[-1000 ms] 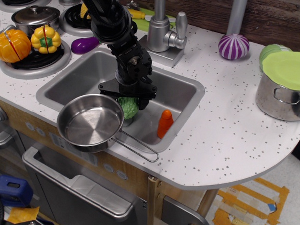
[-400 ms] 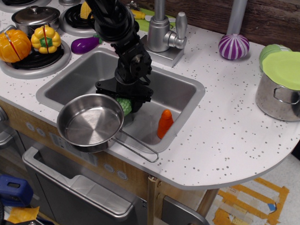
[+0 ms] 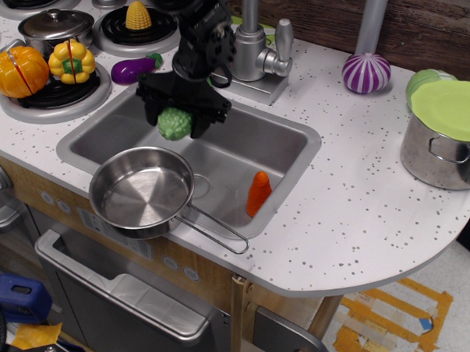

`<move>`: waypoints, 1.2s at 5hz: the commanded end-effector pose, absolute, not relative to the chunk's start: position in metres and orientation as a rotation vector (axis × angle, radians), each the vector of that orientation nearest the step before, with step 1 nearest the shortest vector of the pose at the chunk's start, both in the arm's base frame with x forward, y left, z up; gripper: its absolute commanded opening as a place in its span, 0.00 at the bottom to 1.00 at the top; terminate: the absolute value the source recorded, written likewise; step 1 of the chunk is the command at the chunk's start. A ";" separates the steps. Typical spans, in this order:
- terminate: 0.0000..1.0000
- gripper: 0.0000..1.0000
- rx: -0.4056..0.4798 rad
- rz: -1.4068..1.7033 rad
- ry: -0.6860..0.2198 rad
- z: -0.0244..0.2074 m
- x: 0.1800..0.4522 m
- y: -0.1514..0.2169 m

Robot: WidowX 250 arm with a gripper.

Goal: Put green squash in pot or pan

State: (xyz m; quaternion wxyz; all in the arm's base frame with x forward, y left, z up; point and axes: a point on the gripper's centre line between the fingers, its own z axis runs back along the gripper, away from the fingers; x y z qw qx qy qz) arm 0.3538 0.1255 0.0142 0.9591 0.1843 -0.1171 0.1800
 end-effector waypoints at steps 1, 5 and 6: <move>0.00 0.00 0.407 0.389 -0.268 0.070 0.344 0.118; 0.00 0.00 0.415 0.639 -0.213 0.077 0.279 0.048; 0.00 0.00 0.359 0.680 -0.206 0.078 0.264 0.060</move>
